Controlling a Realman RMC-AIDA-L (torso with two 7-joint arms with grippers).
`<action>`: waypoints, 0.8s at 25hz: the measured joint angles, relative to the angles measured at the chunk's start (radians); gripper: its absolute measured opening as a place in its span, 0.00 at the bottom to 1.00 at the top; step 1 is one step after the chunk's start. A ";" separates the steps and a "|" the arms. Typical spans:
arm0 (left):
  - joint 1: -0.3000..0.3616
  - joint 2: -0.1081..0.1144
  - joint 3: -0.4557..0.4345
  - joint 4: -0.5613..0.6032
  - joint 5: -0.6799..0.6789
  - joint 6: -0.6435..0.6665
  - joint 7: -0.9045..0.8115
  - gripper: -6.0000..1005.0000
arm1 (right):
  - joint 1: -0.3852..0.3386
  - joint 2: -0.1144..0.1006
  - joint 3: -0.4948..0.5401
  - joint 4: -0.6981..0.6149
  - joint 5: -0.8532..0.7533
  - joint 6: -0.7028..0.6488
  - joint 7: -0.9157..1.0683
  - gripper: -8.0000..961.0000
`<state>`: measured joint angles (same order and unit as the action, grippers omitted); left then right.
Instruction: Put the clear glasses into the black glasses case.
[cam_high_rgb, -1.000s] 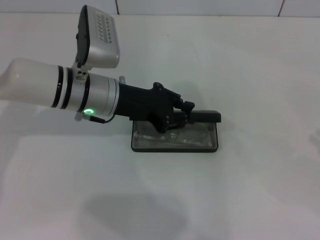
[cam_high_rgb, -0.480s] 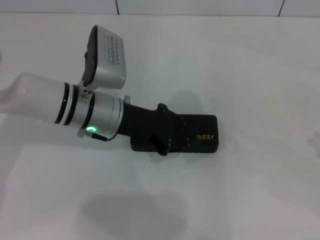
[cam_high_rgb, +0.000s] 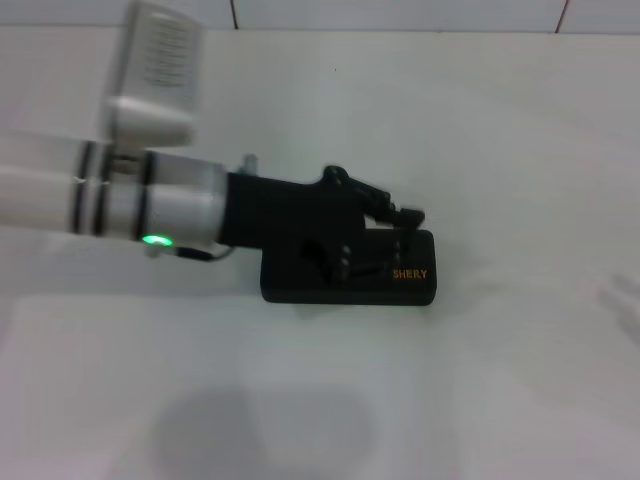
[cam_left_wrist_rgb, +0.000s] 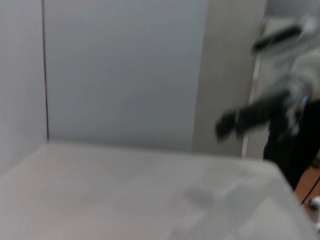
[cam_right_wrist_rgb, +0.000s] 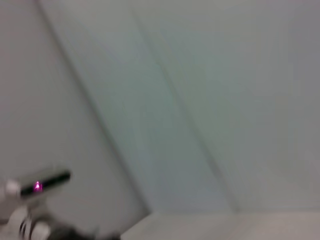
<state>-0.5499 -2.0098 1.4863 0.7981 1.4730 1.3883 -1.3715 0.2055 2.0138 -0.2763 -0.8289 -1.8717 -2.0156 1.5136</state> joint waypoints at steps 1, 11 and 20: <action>0.000 0.000 0.000 0.000 0.000 0.000 0.000 0.30 | 0.007 -0.001 -0.017 -0.001 -0.014 -0.012 -0.002 0.33; 0.134 -0.015 -0.218 0.142 -0.002 0.511 -0.006 0.53 | 0.170 0.010 -0.372 0.153 0.068 -0.089 -0.156 0.51; 0.142 -0.005 -0.363 0.034 0.010 0.526 0.040 0.78 | 0.298 0.015 -0.548 0.245 0.121 0.017 -0.207 0.80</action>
<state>-0.4074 -2.0151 1.1231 0.8322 1.4829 1.9140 -1.3320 0.5033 2.0286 -0.8242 -0.5841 -1.7503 -1.9991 1.3067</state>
